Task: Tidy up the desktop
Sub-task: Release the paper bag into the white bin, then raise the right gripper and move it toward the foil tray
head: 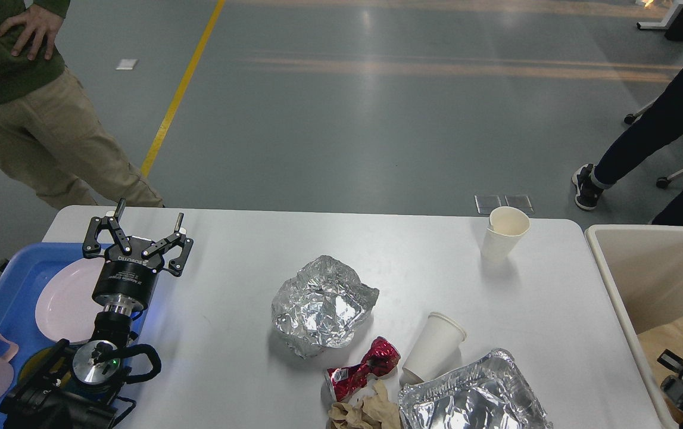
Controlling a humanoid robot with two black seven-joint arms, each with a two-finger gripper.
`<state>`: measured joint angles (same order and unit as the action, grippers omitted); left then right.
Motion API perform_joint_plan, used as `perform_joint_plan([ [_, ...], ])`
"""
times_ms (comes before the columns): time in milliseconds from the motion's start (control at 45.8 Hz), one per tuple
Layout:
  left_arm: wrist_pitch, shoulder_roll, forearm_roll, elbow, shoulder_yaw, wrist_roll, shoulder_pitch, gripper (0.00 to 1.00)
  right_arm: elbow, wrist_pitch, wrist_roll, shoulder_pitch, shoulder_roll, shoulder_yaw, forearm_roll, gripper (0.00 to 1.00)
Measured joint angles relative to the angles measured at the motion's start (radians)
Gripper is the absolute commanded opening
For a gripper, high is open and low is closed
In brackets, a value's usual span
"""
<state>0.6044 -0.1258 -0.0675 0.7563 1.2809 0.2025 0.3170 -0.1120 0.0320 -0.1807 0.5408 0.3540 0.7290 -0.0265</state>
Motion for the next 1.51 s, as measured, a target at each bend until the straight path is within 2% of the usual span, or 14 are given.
perform_joint_plan([
  [66, 0.0, 0.0, 0.0, 0.0, 0.0, 0.0, 0.0, 0.96, 0.0, 0.0, 0.0, -0.001, 0.0, 0.0, 0.006, 0.68],
  [109, 0.0, 0.0, 0.0, 0.0, 0.0, 0.0, 0.0, 0.96, 0.0, 0.003, 0.0, -0.001, 0.0, 0.0, 0.009, 1.0],
  [546, 0.0, 0.0, 0.0, 0.0, 0.0, 0.0, 0.0, 0.96, -0.074, 0.033, 0.005, 0.055, 0.019, -0.005, 0.014, 1.0],
  [721, 0.0, 0.0, 0.0, 0.0, 0.0, 0.0, 0.0, 0.96, -0.281, 0.021, 0.0, 0.177, 0.146, 0.008, 0.005, 1.0],
  [831, 0.0, 0.0, 0.0, 0.0, 0.0, 0.0, 0.0, 0.96, -0.433, -0.031, -0.009, 0.33, 0.21, 0.097, -0.002, 1.0],
  [984, 0.0, 0.0, 0.0, 0.0, 0.0, 0.0, 0.0, 0.96, -0.653, -0.19, -0.018, 0.62, 0.234, 0.315, -0.004, 1.0],
  [1071, 0.0, 0.001, 0.0, 0.0, 0.0, 0.0, 0.0, 0.96, -0.777, -0.317, -0.019, 0.802, 0.229, 0.391, -0.001, 1.0],
  [1333, 0.0, 0.001, 0.0, 0.0, 0.0, 0.0, 0.001, 0.96, -0.951, -0.826, -0.022, 1.21, 0.097, 0.441, 0.006, 1.0],
  [1421, 0.0, 0.001, 0.0, 0.0, 0.0, 0.0, 0.001, 0.96, -1.019, -0.926, -0.022, 1.328, 0.051, 0.445, 0.009, 1.0],
  [1508, 0.0, 0.001, 0.0, 0.0, 0.0, 0.0, 0.001, 0.96, -1.127, -0.961, -0.022, 1.462, 0.013, 0.449, 0.026, 1.0],
])
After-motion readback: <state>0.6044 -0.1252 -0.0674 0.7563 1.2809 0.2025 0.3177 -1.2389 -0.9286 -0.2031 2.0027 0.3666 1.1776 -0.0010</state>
